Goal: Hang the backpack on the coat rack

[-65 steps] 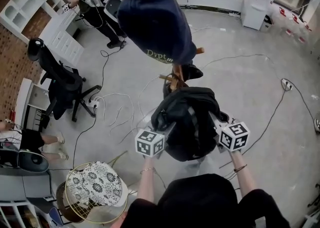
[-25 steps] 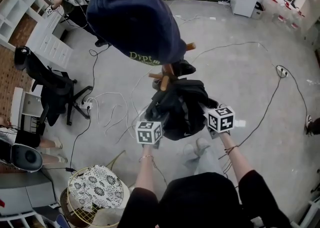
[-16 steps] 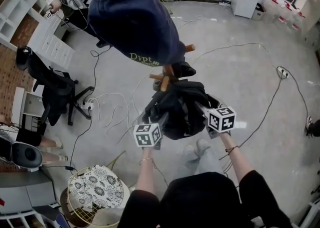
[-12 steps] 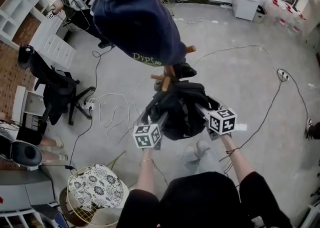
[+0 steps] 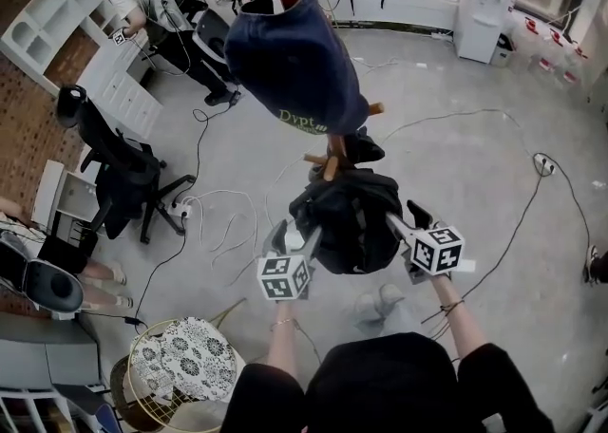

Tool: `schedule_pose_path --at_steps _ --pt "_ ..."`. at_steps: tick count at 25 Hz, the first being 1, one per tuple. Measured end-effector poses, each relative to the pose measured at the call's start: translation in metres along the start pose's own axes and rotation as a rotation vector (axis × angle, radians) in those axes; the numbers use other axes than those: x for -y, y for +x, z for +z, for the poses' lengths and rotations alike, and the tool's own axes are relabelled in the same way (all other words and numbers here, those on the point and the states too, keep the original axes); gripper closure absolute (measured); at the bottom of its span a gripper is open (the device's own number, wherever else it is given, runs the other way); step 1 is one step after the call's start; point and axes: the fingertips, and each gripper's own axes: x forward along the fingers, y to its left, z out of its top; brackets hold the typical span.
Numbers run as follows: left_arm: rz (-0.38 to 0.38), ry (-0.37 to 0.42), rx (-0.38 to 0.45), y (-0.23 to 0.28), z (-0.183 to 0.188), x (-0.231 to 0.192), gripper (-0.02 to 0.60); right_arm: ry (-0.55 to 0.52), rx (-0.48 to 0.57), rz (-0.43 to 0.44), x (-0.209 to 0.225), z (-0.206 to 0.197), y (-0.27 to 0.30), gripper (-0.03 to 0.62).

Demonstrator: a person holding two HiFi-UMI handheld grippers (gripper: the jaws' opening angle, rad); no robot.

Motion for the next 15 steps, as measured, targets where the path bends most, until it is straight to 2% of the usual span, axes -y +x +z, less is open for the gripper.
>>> schedule_pose_path --at_steps 6,15 --pt "0.012 0.027 0.074 -0.020 0.018 0.009 0.215 -0.066 0.025 -0.021 -0.004 0.011 -0.012 0.352" --pt "0.029 0.101 0.143 -0.050 0.047 0.017 0.419 -0.145 0.106 -0.047 -0.024 0.032 -0.035 0.500"
